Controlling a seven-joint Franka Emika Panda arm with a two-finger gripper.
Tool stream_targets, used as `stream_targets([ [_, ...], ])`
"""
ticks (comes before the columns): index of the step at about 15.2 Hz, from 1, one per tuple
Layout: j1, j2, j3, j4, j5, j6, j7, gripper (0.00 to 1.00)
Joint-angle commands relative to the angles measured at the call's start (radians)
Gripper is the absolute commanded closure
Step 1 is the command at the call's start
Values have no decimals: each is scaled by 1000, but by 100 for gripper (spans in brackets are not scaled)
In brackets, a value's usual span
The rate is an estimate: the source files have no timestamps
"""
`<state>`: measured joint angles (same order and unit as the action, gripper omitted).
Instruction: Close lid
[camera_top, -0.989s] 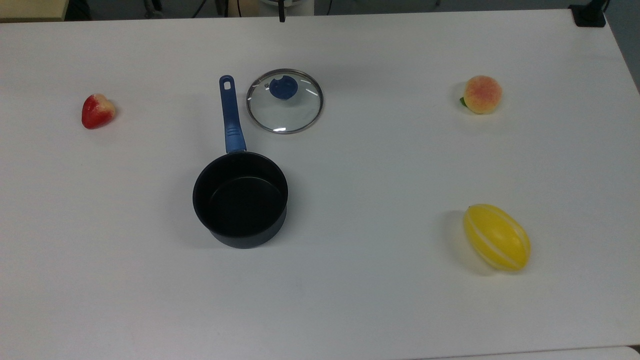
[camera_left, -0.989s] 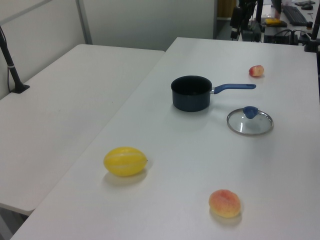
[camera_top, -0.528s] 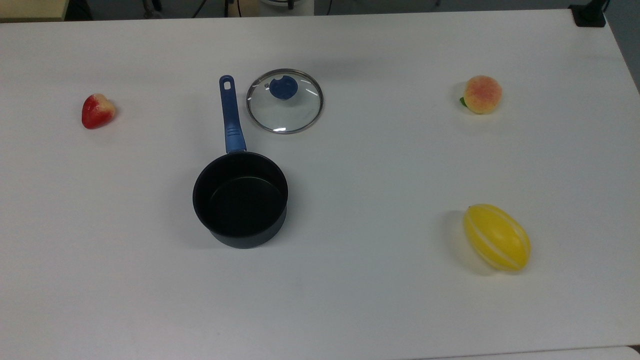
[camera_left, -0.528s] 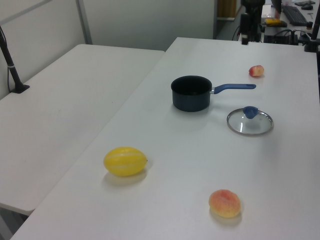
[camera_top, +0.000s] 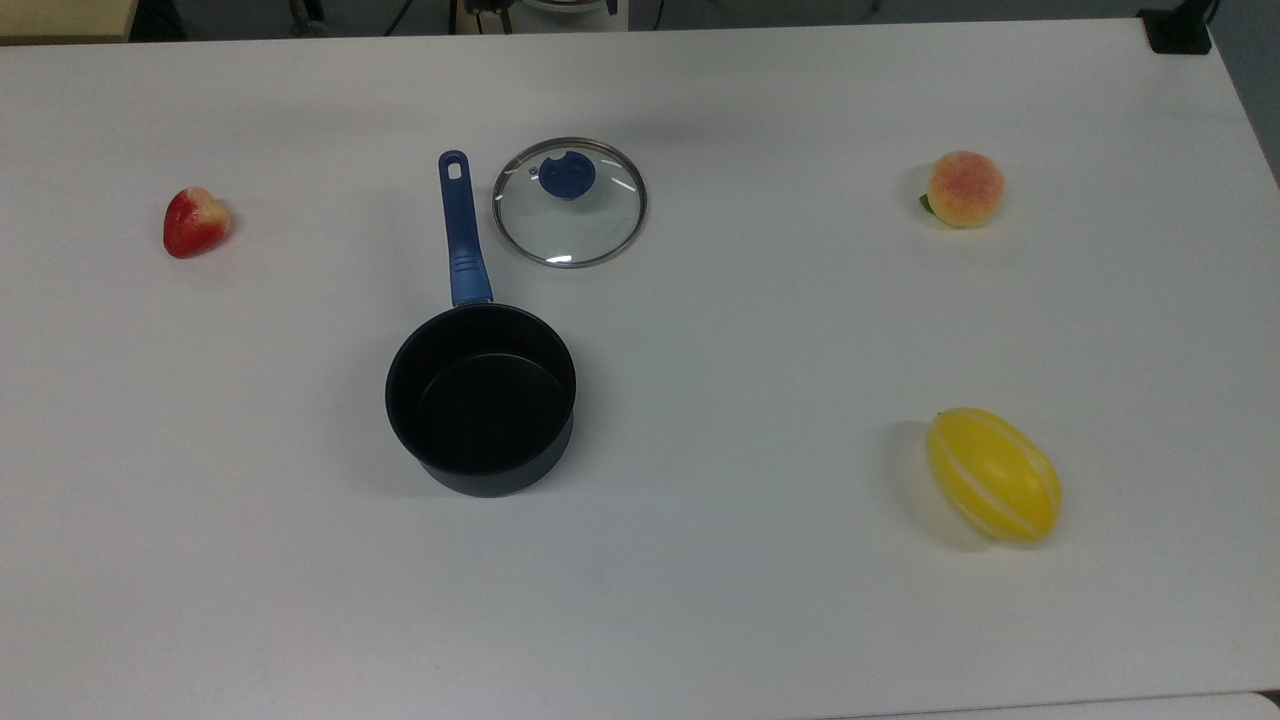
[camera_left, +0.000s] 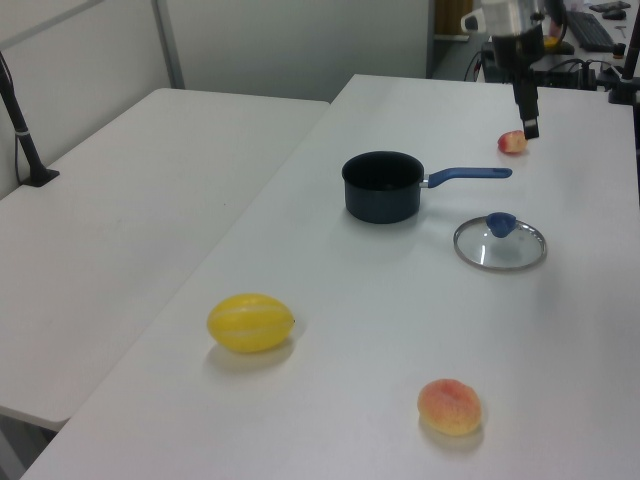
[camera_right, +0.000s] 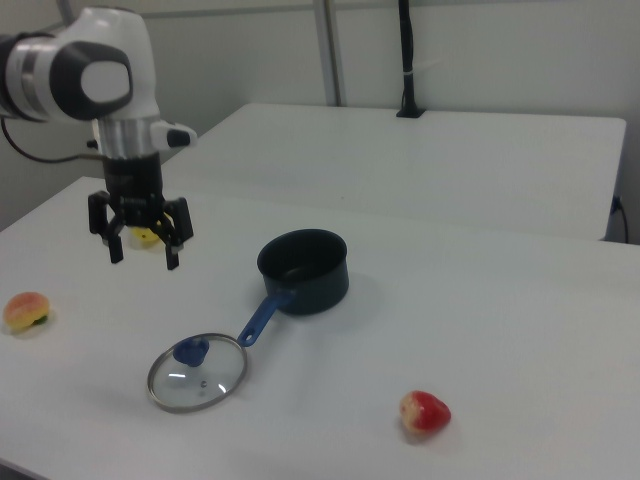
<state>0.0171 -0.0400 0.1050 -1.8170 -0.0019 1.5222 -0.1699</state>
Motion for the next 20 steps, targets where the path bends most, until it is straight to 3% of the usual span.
stream_targets([
  [1, 4, -26, -7, -105, 20, 82, -51, 0],
  [6, 13, -81, -4, -319, 31, 369, -51, 0],
  [7, 14, -83, 17, -341, 31, 403, -48, 0],
  [9, 7, -80, 47, -378, 31, 466, -33, 0],
  [16, 10, -66, 55, -495, 11, 683, 21, 0],
  [20, 3, -55, 53, -516, -52, 711, 23, 0],
])
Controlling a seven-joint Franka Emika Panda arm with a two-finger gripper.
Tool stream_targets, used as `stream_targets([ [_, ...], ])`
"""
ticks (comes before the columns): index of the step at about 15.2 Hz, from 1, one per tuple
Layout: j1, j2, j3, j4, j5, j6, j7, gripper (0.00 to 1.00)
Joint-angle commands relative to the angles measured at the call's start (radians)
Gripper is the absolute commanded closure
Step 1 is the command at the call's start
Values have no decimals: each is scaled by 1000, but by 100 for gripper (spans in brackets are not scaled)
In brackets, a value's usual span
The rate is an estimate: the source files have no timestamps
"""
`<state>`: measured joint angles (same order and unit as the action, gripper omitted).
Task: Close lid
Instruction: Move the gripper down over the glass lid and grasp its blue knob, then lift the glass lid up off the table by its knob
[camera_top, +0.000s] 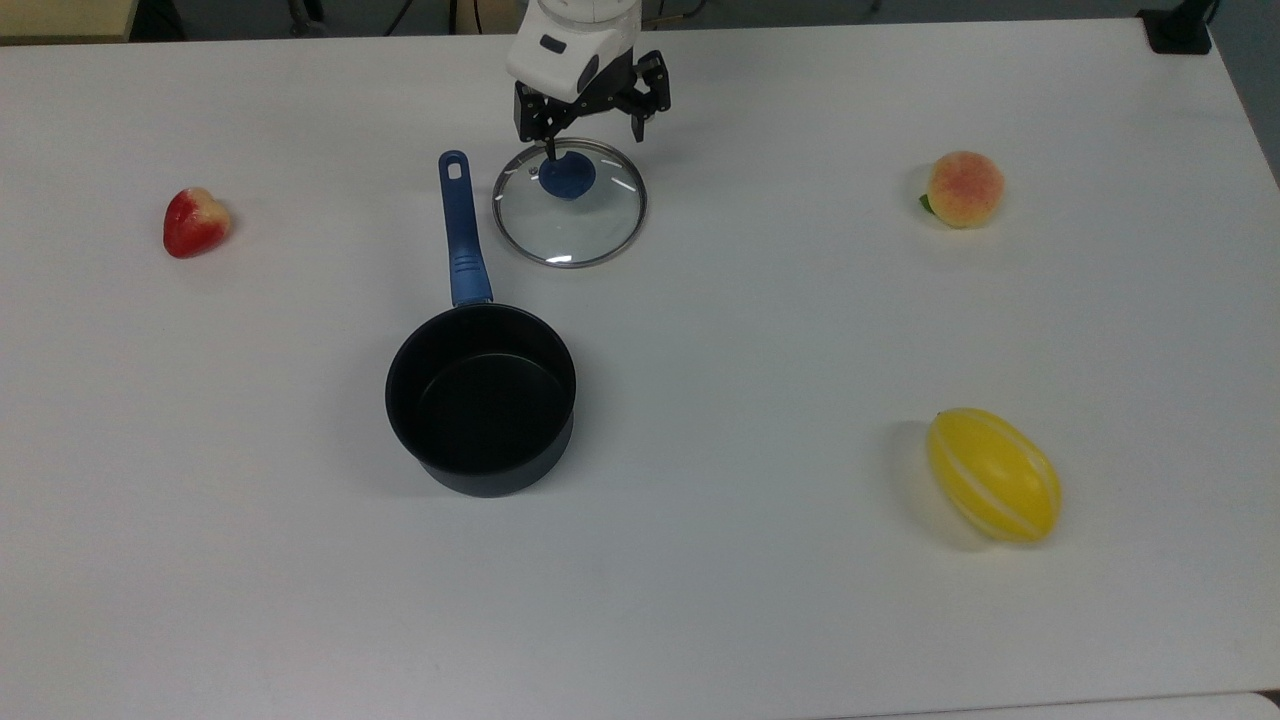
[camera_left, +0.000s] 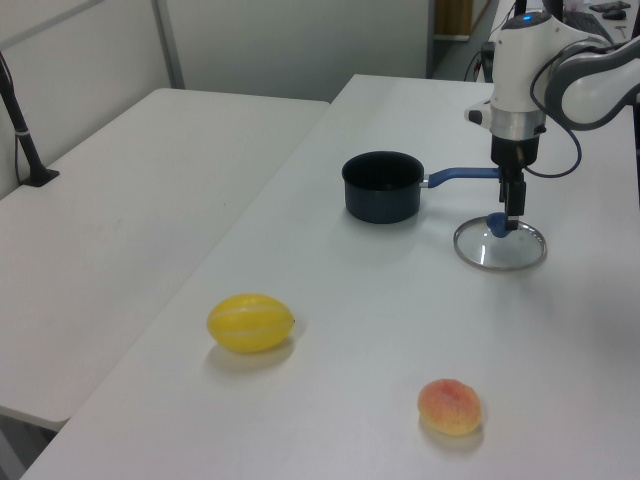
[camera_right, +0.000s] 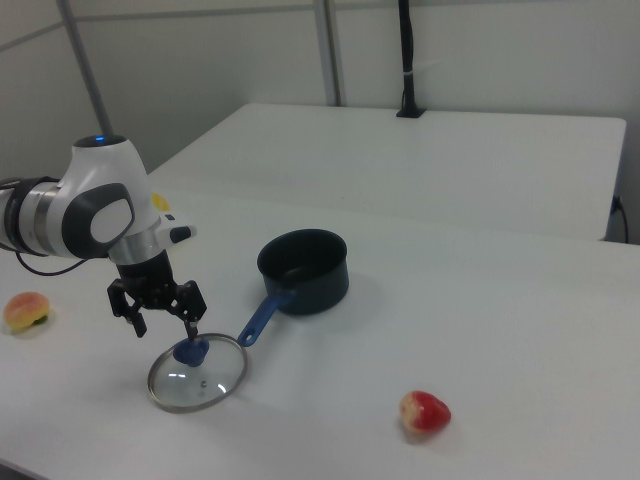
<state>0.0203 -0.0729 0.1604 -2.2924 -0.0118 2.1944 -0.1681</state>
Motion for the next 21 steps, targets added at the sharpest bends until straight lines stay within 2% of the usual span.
stream_targets([
  [1, 0, -10, -1, -41, -48, 53, 21, 0],
  [7, -22, 41, -2, -41, -91, 128, 21, 3],
  [11, -26, 65, -2, -39, -123, 137, 19, 15],
  [13, -26, 70, -2, -41, -128, 143, 19, 28],
  [14, -26, 70, -2, -41, -128, 142, 21, 39],
  [15, -26, 71, -2, -41, -128, 140, 24, 44],
  [18, -26, 71, -2, -39, -126, 131, 36, 65],
  [21, -23, 67, -2, -29, -125, 111, 100, 85],
])
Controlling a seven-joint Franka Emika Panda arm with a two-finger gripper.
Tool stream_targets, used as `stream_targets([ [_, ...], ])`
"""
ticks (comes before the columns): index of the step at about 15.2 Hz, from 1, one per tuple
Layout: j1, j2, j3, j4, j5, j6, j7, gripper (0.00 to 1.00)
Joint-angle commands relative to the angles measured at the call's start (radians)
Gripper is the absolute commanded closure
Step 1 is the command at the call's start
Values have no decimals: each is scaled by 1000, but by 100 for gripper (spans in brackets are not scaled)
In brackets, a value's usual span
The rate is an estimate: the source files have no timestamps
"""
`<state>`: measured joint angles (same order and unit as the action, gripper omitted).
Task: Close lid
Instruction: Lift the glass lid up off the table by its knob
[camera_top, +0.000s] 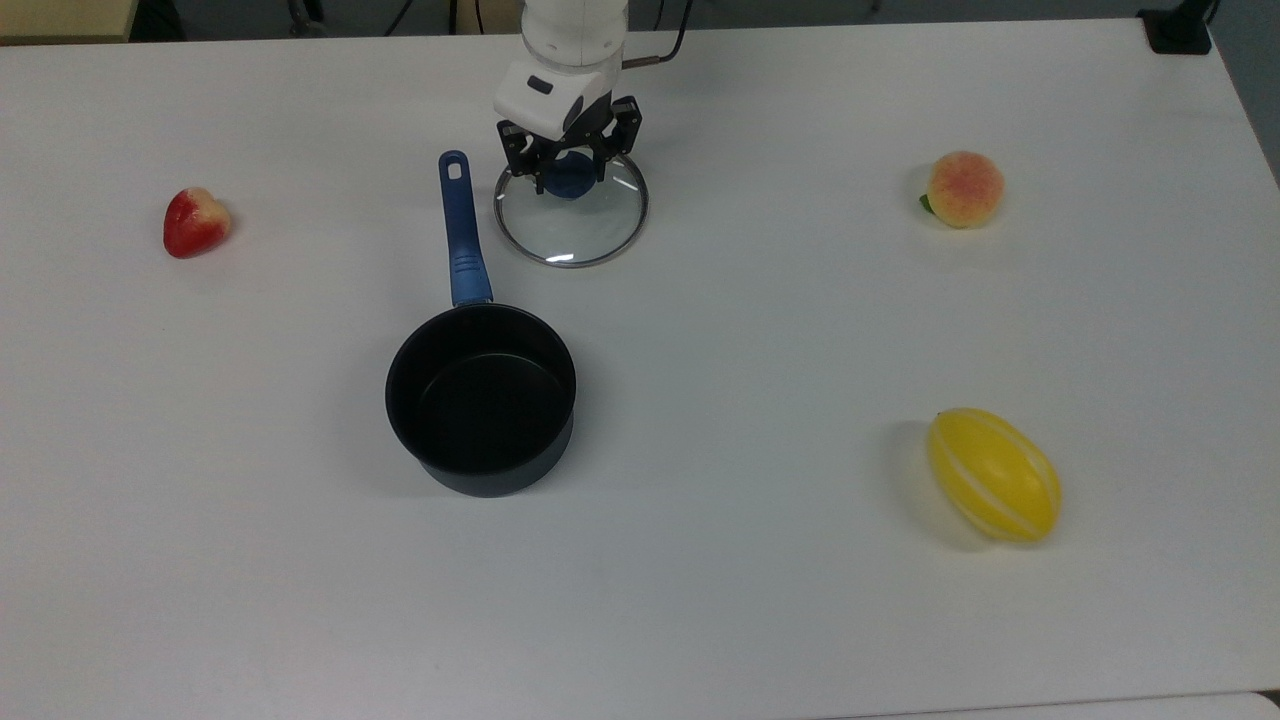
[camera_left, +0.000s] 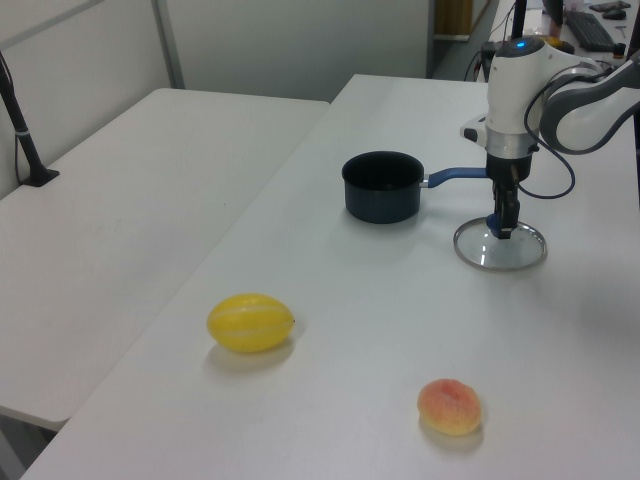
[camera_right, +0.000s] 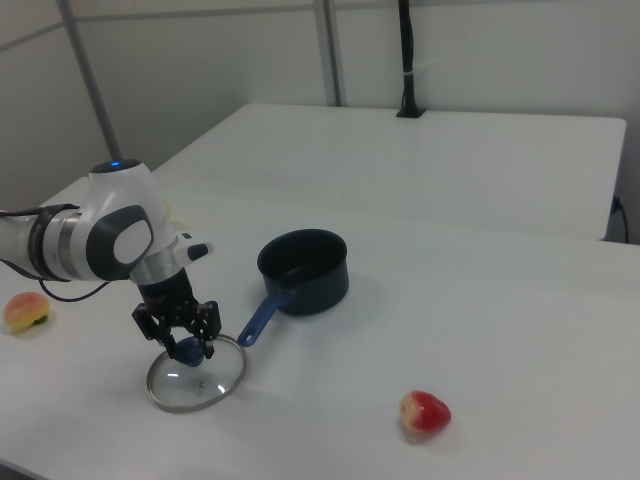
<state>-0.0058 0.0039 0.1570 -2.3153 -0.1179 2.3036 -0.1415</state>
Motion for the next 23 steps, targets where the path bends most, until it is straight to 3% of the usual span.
stream_targets([
  [1, 9, -12, 1, 2, -19, -16, 89, 86],
  [3, 16, -16, 9, 34, -19, -90, 97, 86],
  [9, 17, -13, 102, 190, -6, -282, 97, 85],
  [14, 15, -1, 128, 368, 7, -400, 96, 85],
  [20, 1, 97, 118, 632, 41, -544, 91, 85],
  [23, 1, 197, 50, 801, 38, -613, 60, 85],
])
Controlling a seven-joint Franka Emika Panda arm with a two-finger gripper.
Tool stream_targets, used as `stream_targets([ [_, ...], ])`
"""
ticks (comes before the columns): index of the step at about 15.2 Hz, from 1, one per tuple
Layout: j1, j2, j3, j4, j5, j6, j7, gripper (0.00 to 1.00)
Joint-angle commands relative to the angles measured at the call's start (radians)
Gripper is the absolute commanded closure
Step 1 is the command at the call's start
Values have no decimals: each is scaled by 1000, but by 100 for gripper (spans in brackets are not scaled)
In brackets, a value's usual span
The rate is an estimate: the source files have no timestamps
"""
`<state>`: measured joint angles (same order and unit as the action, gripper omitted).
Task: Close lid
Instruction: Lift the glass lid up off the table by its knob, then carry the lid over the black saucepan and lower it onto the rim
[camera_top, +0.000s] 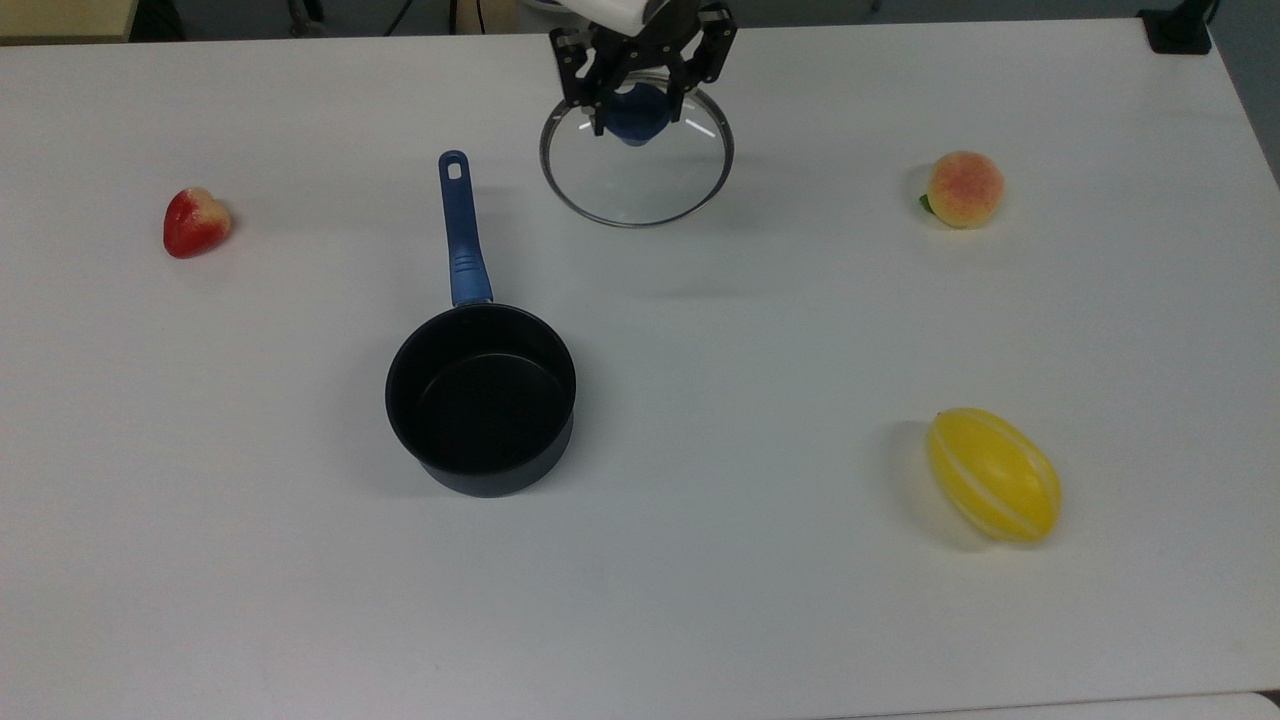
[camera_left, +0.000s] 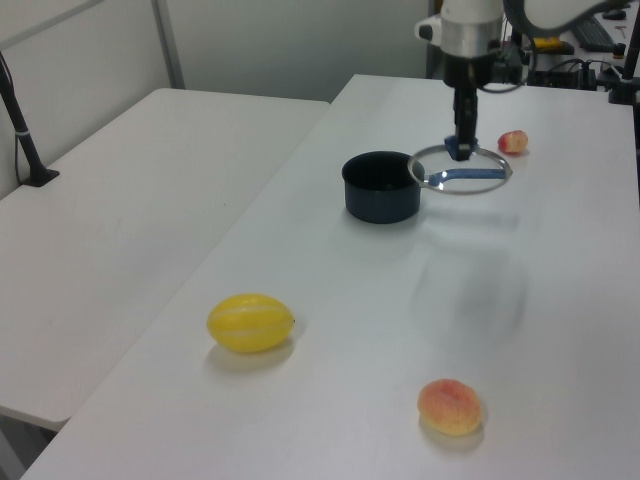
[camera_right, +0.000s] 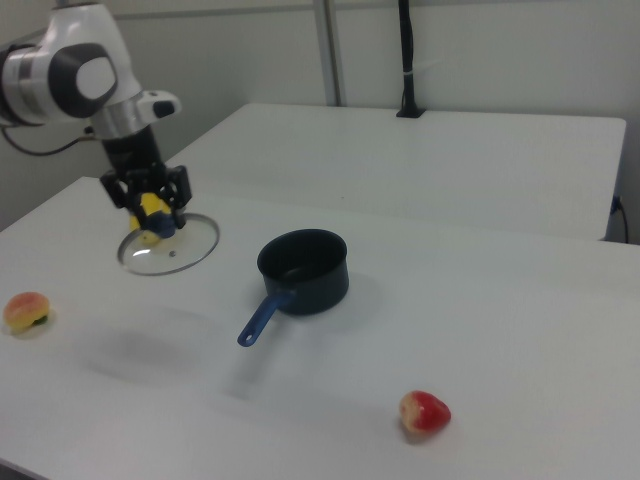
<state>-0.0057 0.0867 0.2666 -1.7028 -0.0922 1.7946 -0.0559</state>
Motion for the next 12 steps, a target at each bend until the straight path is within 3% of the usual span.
stream_targets([
  [1, 0, 155, -73, 251, 12, -133, -39, 85],
  [8, 0, 333, -191, 486, 12, -118, -75, 86],
  [12, 0, 413, -208, 519, 11, -67, -73, 86],
])
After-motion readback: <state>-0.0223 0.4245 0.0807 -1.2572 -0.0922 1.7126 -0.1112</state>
